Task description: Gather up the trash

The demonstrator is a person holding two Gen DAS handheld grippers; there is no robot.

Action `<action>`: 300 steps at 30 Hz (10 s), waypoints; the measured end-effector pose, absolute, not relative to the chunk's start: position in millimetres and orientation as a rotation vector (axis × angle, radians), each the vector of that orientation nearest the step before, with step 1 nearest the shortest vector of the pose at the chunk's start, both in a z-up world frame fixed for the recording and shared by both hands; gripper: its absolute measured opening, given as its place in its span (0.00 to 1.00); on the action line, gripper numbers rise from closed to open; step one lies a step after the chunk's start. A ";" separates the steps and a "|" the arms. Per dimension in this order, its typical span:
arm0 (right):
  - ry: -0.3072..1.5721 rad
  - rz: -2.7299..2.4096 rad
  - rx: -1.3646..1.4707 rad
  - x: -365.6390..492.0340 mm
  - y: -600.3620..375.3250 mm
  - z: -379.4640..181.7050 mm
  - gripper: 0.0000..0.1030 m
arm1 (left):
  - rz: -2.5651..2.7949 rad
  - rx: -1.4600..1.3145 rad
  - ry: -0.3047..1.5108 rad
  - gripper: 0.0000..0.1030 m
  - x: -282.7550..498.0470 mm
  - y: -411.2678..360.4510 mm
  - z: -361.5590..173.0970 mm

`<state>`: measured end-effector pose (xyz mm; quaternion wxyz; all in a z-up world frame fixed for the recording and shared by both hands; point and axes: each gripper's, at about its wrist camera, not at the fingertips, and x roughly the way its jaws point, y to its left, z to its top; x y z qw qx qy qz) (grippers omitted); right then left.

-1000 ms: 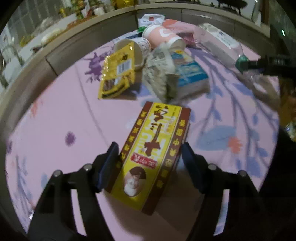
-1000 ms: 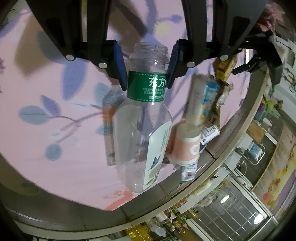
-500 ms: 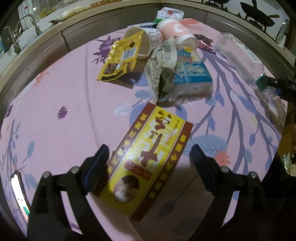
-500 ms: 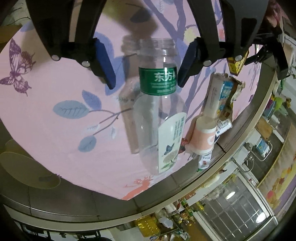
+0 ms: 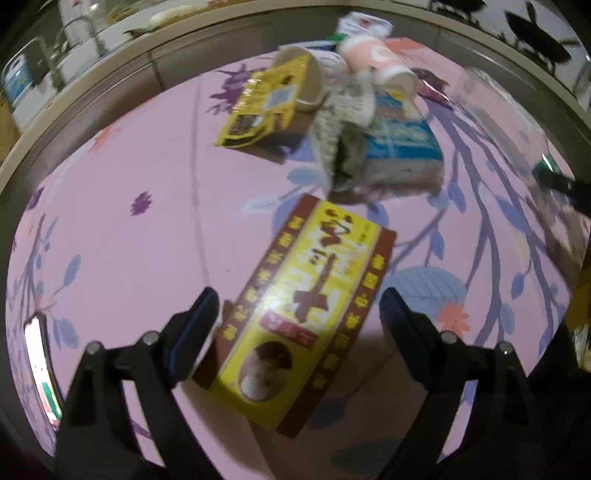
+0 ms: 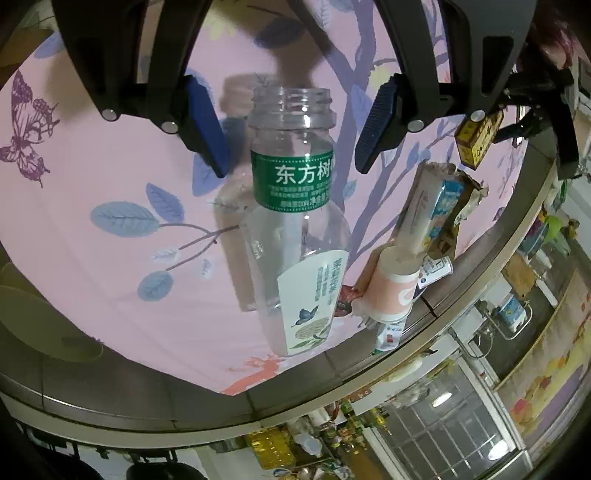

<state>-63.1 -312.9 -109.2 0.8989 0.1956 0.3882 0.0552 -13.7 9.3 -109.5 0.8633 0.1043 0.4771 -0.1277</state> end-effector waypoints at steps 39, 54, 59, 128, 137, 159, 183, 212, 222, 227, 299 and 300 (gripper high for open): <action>0.797 0.085 0.336 -66.0 -296.8 -115.2 0.68 | -0.195 0.108 0.975 0.93 -27.4 39.6 -126.1; 0.835 0.157 0.369 -52.5 -301.5 -116.9 0.38 | -0.224 0.119 1.001 0.58 -29.4 21.2 -113.6; 0.816 0.199 0.531 -58.7 -328.1 -116.2 0.37 | -0.262 0.089 0.954 0.57 -40.8 14.7 -91.2; 0.598 0.067 0.816 -58.0 -447.5 -93.8 0.56 | -0.644 0.155 0.731 0.81 13.1 -203.9 -16.1; 0.739 0.257 0.616 -11.1 -323.3 -77.4 0.56 | -0.377 0.029 0.713 0.81 -3.3 -39.3 -29.2; 0.897 0.372 0.330 20.1 -178.9 -85.6 0.56 | -0.418 -0.112 0.822 0.19 37.2 15.2 -85.5; 0.899 0.179 0.096 27.9 -108.3 -107.4 0.73 | -0.460 -0.227 0.780 0.18 -5.2 83.5 -96.0; 0.880 0.034 0.121 0.5 -158.2 -102.8 0.71 | -0.479 -0.239 0.785 0.19 -0.3 86.7 -99.1; 0.849 0.061 0.100 -8.0 -158.3 -99.2 0.73 | -0.455 -0.213 0.783 0.27 -5.3 77.6 -93.1; 0.832 0.074 0.099 -13.6 -161.6 -97.2 0.73 | -0.439 -0.191 0.771 0.43 -9.9 70.6 -88.4; 0.718 -0.067 0.282 -51.9 -274.2 -90.2 0.83 | -0.558 -0.066 0.860 0.50 -9.8 -11.7 -80.2; 0.723 -0.048 0.260 -48.4 -268.3 -90.9 0.83 | -0.558 -0.067 0.858 0.50 -10.4 -12.8 -78.3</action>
